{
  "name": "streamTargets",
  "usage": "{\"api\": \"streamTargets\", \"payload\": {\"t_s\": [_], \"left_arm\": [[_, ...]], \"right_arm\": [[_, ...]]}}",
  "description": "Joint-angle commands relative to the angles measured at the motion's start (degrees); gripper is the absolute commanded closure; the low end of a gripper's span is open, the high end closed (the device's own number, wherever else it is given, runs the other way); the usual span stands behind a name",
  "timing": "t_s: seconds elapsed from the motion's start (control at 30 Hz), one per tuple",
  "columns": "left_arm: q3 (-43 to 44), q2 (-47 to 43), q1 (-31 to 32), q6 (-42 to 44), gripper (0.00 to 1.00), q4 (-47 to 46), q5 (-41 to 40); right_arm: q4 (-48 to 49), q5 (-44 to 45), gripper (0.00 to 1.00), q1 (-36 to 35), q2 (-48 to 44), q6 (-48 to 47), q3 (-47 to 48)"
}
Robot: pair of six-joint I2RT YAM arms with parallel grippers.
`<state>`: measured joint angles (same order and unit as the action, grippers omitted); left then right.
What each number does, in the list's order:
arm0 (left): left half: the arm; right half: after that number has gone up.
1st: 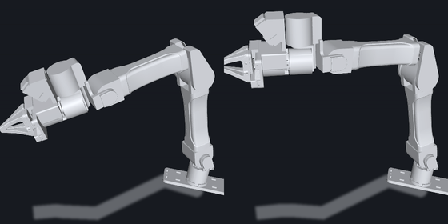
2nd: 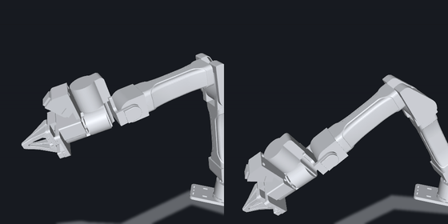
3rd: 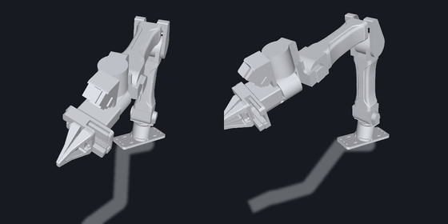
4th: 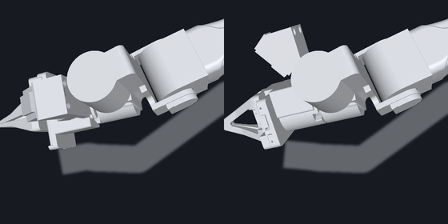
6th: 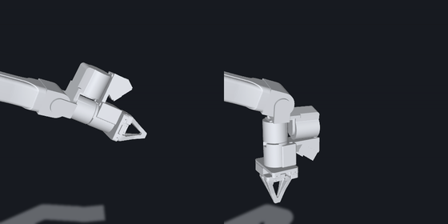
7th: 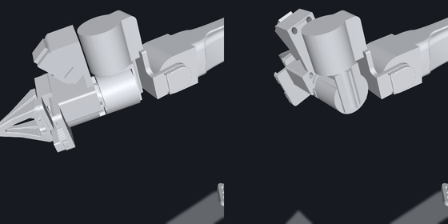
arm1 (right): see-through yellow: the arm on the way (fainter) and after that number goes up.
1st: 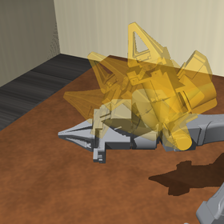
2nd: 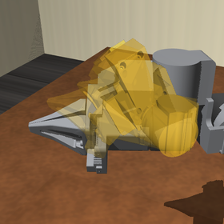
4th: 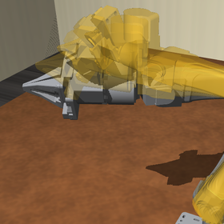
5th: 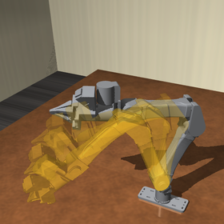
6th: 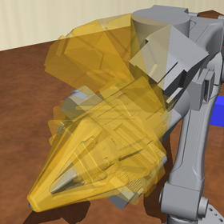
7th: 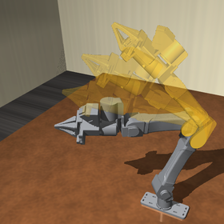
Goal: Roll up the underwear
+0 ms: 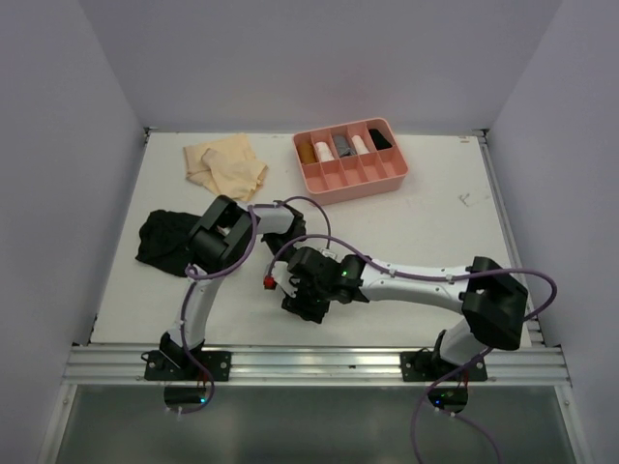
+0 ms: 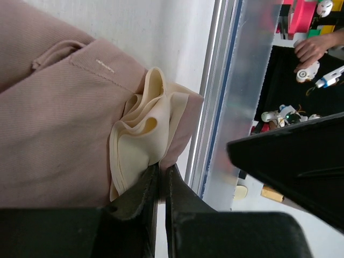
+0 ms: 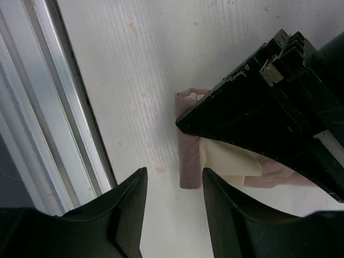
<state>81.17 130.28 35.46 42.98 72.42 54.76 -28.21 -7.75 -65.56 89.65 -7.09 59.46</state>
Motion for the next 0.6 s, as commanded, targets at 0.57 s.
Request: {"api": "streamTargets", "payload": {"t_s": [0.57], "left_arm": [[0.57, 4.46, -1.98, 1.58, 0.88, -10.90, -11.17]], "right_arm": [[13.18, 4.14, 0.54, -1.06, 6.68, -3.10, -5.50]]}}
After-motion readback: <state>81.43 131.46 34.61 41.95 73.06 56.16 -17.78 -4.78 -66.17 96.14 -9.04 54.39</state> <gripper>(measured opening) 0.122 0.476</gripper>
